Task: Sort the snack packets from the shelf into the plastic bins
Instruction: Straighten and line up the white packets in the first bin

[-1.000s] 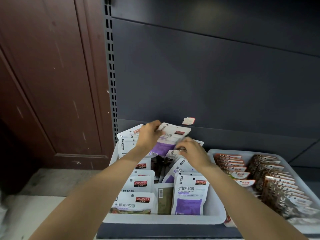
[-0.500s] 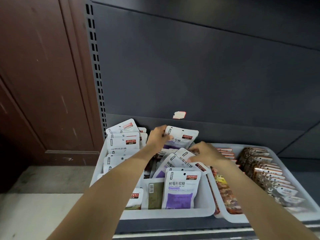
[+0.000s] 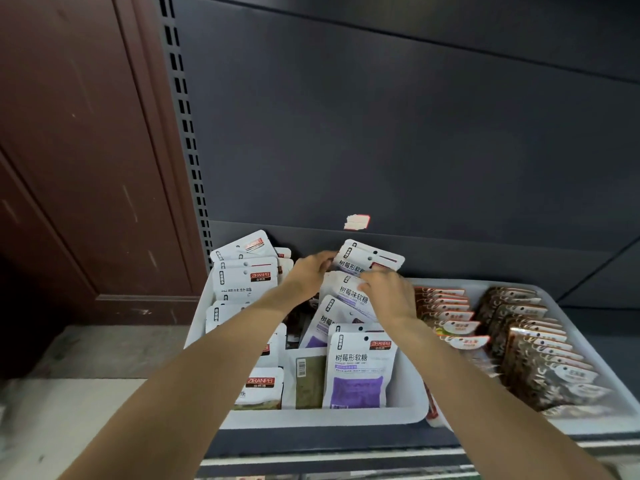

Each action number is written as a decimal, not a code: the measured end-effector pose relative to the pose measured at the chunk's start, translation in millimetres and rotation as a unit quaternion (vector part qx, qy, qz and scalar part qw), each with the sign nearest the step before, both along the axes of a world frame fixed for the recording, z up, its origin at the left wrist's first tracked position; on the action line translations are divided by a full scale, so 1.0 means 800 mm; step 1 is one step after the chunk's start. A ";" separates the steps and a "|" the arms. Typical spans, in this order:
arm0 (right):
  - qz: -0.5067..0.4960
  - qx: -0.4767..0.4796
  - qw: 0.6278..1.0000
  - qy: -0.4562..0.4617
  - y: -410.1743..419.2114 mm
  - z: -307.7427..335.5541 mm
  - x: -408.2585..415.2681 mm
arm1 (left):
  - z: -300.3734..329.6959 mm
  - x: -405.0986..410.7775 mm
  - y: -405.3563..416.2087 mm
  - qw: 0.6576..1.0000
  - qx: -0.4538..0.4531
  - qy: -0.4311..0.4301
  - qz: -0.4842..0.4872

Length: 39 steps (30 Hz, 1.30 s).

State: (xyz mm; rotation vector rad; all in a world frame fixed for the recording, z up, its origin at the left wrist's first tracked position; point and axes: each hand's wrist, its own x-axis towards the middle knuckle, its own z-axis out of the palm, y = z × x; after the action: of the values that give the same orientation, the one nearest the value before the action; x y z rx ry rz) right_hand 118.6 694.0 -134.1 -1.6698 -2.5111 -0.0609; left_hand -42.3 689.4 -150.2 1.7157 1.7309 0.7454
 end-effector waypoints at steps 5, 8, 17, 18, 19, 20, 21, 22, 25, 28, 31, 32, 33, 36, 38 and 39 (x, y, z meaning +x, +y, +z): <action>-0.017 -0.021 1.000 -0.006 -0.009 -0.011 0.008 | -0.005 -0.004 -0.032 0.996 0.056 -0.021 0.063; 0.007 0.093 0.991 0.094 -0.036 -0.014 0.032 | -0.007 -0.002 -0.061 0.982 0.125 -0.030 0.137; 0.030 -0.083 0.990 0.109 -0.078 -0.041 0.076 | -0.016 0.028 -0.098 0.993 -0.001 0.068 -0.102; 0.021 -0.108 0.989 0.102 -0.076 -0.040 0.076 | -0.019 0.032 -0.095 0.991 -0.018 0.086 -0.097; 0.018 -0.125 0.987 0.098 -0.074 -0.039 0.076 | -0.022 0.036 -0.092 0.990 -0.036 0.097 -0.091; 0.015 -0.139 0.985 0.099 -0.071 -0.038 0.076 | -0.023 0.040 -0.089 0.990 -0.051 0.096 -0.086; 0.011 -0.155 0.982 0.106 -0.068 -0.037 0.076 | -0.023 0.044 -0.088 0.991 -0.059 0.093 -0.080; 0.008 -0.173 0.978 0.117 -0.066 -0.037 0.077 | -0.022 0.048 -0.087 0.991 -0.056 0.101 -0.069; 0.023 -0.197 0.969 0.147 -0.060 -0.031 0.084 | -0.017 0.055 -0.092 0.991 -0.028 0.128 -0.012; 0.059 -0.163 0.966 0.190 -0.063 -0.027 0.099 | -0.014 0.059 -0.112 0.988 -0.025 0.146 -0.042; 0.086 -0.178 0.960 0.199 -0.068 -0.026 0.115 | -0.012 0.067 -0.138 0.980 -0.012 0.179 -0.083; 0.096 -0.195 0.956 0.195 -0.068 -0.027 0.120 | -0.012 0.070 -0.147 0.980 -0.009 0.179 -0.086; 0.108 -0.212 0.951 0.196 -0.067 -0.027 0.123 | -0.014 0.071 -0.154 0.981 -0.010 0.174 -0.084; 0.138 -0.252 0.934 0.214 -0.063 -0.025 0.131 | -0.016 0.077 -0.185 0.985 -0.020 0.157 -0.068; 0.144 -0.266 0.922 0.243 -0.061 -0.026 0.136 | -0.009 0.084 -0.208 0.986 -0.044 0.145 -0.069; 0.148 -0.264 0.920 0.249 -0.059 -0.027 0.137 | -0.006 0.088 -0.219 0.987 -0.064 0.132 -0.064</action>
State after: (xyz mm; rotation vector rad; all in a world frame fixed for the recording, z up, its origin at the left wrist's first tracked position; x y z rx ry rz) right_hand 228.3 647.0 -156.0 -1.1882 -2.4391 1.0158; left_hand 27.9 514.1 -154.8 1.8806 1.7766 0.3539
